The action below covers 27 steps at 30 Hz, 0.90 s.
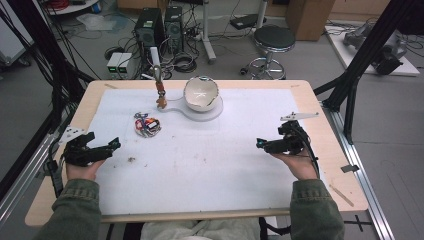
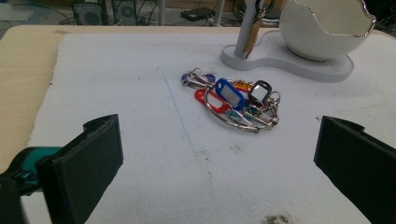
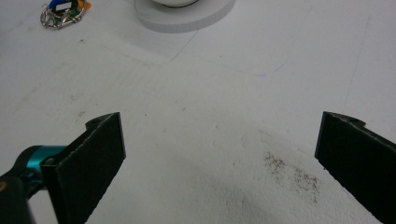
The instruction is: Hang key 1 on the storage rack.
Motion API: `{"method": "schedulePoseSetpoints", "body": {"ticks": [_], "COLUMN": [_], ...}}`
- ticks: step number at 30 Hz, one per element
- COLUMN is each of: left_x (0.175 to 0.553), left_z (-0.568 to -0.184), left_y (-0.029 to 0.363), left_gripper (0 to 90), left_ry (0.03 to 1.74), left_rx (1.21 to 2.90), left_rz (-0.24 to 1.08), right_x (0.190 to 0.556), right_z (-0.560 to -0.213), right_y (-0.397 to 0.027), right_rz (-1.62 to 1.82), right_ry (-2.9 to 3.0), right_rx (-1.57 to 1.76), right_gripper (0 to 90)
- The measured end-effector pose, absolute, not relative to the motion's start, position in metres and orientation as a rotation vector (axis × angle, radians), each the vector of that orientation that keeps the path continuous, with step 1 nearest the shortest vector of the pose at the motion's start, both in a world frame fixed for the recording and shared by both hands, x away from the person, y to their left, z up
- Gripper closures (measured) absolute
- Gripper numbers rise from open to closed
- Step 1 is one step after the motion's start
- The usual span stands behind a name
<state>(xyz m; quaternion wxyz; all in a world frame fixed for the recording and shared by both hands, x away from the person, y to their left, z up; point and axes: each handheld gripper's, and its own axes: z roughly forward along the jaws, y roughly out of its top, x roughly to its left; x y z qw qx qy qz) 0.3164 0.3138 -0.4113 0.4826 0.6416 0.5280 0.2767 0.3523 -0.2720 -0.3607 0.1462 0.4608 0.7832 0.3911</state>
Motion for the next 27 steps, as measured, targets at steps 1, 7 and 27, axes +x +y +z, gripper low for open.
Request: {"method": "schedulePoseSetpoints", "body": {"ticks": [1, 7, 27], "left_x": [0.316, 0.316, 0.316], "left_z": [-0.411, -0.411, -0.411], "left_y": [0.314, 0.314, 0.314], "left_gripper": [1.7, 1.7, 1.7], "left_ry": [1.287, 1.287, 1.284], "left_rx": [1.563, 1.563, 1.563], "left_rz": [0.675, 0.676, 0.674], "right_x": [0.352, 0.343, 0.315], "right_z": [-0.362, -0.370, -0.391], "right_y": [-0.273, -0.281, -0.294], "right_rz": [1.126, 1.164, 1.196], "right_ry": [2.250, 2.183, 2.011], "right_rx": [1.322, 1.341, 1.361], "right_gripper": [0.9, 0.8, 0.8]}}
